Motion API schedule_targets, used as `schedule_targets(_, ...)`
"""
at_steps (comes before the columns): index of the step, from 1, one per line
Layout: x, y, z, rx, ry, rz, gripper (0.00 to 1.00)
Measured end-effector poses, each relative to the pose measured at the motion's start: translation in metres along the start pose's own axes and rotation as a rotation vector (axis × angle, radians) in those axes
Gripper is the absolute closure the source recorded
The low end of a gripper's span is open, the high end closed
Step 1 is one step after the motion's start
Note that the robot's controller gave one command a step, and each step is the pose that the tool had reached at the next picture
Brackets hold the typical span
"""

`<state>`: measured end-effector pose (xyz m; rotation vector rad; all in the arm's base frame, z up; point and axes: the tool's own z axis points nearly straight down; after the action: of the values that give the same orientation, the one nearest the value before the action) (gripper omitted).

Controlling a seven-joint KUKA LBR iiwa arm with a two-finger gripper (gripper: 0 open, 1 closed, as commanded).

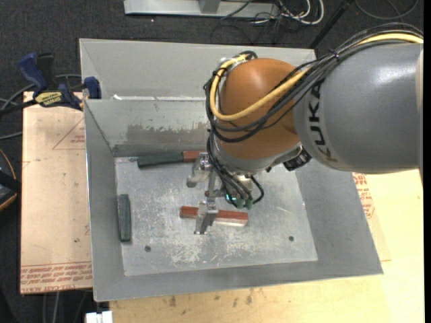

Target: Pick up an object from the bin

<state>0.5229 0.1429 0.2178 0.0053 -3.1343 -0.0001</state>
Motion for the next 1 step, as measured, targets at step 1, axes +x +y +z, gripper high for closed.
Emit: schedule_targets(1, -0.0018, -0.0008, -0.0040, -0.001, -0.008, 0.003, 0.00)
